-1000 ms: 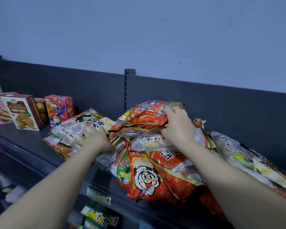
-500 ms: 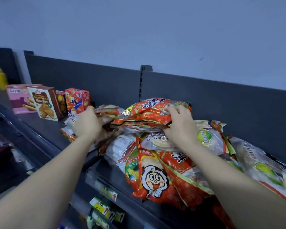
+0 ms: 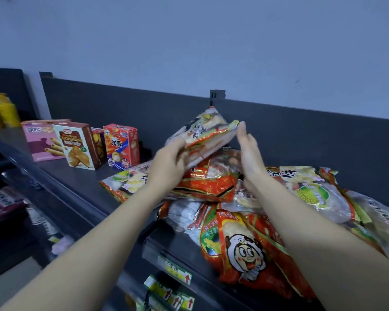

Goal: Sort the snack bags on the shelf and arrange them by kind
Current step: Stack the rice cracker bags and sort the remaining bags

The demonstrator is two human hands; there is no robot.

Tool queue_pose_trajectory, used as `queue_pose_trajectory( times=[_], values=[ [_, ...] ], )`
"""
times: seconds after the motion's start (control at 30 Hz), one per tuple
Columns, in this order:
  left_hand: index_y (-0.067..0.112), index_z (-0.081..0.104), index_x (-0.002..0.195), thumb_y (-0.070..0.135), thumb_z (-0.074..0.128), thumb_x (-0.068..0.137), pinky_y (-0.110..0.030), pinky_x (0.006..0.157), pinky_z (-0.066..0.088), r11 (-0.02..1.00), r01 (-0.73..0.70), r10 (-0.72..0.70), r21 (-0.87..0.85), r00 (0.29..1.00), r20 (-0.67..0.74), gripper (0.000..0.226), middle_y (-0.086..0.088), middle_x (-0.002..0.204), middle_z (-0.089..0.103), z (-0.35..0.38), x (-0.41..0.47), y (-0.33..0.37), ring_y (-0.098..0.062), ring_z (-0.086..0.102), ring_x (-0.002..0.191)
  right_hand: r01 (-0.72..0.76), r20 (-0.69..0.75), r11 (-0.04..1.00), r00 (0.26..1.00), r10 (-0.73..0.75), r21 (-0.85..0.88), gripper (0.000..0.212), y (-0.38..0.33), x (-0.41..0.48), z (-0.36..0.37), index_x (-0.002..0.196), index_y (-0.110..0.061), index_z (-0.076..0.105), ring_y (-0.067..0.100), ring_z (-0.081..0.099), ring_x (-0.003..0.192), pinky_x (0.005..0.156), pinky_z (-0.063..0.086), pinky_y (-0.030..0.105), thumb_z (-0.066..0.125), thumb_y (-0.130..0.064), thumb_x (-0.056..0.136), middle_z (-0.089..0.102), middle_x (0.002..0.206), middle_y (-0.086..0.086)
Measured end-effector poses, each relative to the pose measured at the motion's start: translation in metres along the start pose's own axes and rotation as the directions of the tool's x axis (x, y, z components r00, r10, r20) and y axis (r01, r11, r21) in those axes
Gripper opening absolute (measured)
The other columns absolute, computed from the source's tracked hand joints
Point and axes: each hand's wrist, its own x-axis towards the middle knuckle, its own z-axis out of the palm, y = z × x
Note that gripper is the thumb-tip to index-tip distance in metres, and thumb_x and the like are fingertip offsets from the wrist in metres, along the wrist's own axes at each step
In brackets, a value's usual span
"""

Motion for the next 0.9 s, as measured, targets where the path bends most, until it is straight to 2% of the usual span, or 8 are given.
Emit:
queue_pose_trajectory(
  times=[0.1,0.17,0.23,0.3,0.37,0.5,0.73,0.9],
  values=[
    [0.009,0.057,0.087,0.007,0.053,0.093,-0.031,0.072,0.047,1.0,0.001,-0.003,0.015,0.989,0.145,0.008,0.005,0.078,0.062,-0.007,-0.002,-0.013,-0.017,0.056,0.075,0.072,-0.004,0.997,0.997,-0.072,-0.021,0.104,0.0,-0.002,0.013,0.142,-0.029,0.04,0.024,0.054,0.123,0.104,0.043,0.048,0.058,-0.088,0.058,0.05,0.142,0.002],
    [0.006,0.063,0.086,0.009,0.058,0.093,-0.016,0.078,0.044,0.993,0.069,-0.043,-0.092,0.966,0.256,0.009,0.014,0.09,0.065,-0.016,0.003,-0.02,-0.003,0.06,0.085,0.085,-0.046,0.994,0.995,-0.088,-0.071,0.069,0.003,0.0,0.022,0.125,-0.028,0.053,0.022,0.061,0.109,0.096,0.051,0.045,0.076,-0.056,0.067,0.061,0.123,0.0],
    [0.007,0.068,0.084,0.021,0.063,0.093,-0.02,0.089,0.045,0.953,0.21,-0.133,-0.221,0.938,0.32,0.017,0.01,0.104,0.068,-0.026,0.007,-0.031,0.0,0.061,0.097,0.088,-0.158,0.985,0.981,-0.111,-0.148,0.04,0.008,0.006,0.027,0.105,-0.027,0.06,0.023,0.063,0.099,0.088,0.055,0.044,0.079,-0.026,0.07,0.062,0.11,-0.002],
    [0.009,0.071,0.091,0.031,0.057,0.096,-0.032,0.09,0.045,0.907,0.314,-0.257,-0.282,0.941,0.219,0.026,0.004,0.104,0.067,-0.033,0.007,-0.044,-0.006,0.061,0.097,0.081,-0.249,0.985,0.961,-0.117,-0.151,0.03,0.014,0.008,0.028,0.095,-0.025,0.063,0.023,0.064,0.093,0.083,0.057,0.043,0.077,-0.015,0.071,0.064,0.098,-0.003],
    [0.011,0.068,0.106,0.024,0.05,0.098,-0.037,0.094,0.043,0.897,0.431,-0.428,-0.103,0.902,0.054,0.023,-0.005,0.114,0.063,-0.036,0.007,-0.068,-0.02,0.057,0.107,0.099,-0.311,0.982,0.939,-0.145,-0.161,0.025,0.018,0.008,0.03,0.091,-0.024,0.063,0.021,0.063,0.089,0.081,0.056,0.04,0.077,-0.014,0.072,0.062,0.088,-0.007],
    [0.013,0.037,0.14,0.034,0.065,0.084,-0.048,0.111,0.03,0.475,0.78,-0.861,0.407,0.507,0.036,0.066,-0.02,0.148,0.029,-0.032,-0.006,-0.124,-0.038,0.027,0.136,0.126,-0.356,0.974,0.916,-0.188,-0.189,0.02,0.023,0.01,0.032,0.089,-0.022,0.063,0.019,0.063,0.085,0.075,0.054,0.033,0.075,-0.013,0.075,0.061,0.082,-0.009],
    [0.012,0.026,0.146,0.014,0.084,0.072,-0.043,0.106,0.035,0.359,0.932,-0.926,0.04,0.361,-0.106,0.094,-0.017,0.157,0.003,-0.027,-0.009,-0.128,-0.037,0.023,0.139,0.11,-0.355,0.977,0.92,-0.169,-0.181,0.022,0.023,0.009,0.033,0.09,-0.021,0.063,0.016,0.063,0.083,0.068,0.051,0.028,0.076,-0.014,0.074,0.063,0.085,-0.007],
    [0.011,0.021,0.146,0.008,0.083,0.071,-0.043,0.088,0.052,0.246,0.918,-0.969,-0.311,0.227,-0.098,0.098,-0.016,0.147,0.025,-0.035,-0.014,-0.143,-0.035,0.048,0.12,0.094,-0.358,0.981,0.922,-0.15,-0.17,0.024,0.022,0.003,0.035,0.091,-0.023,0.062,0.015,0.062,0.084,0.07,0.051,0.028,0.077,-0.016,0.074,0.063,0.09,-0.006]
  ],
)
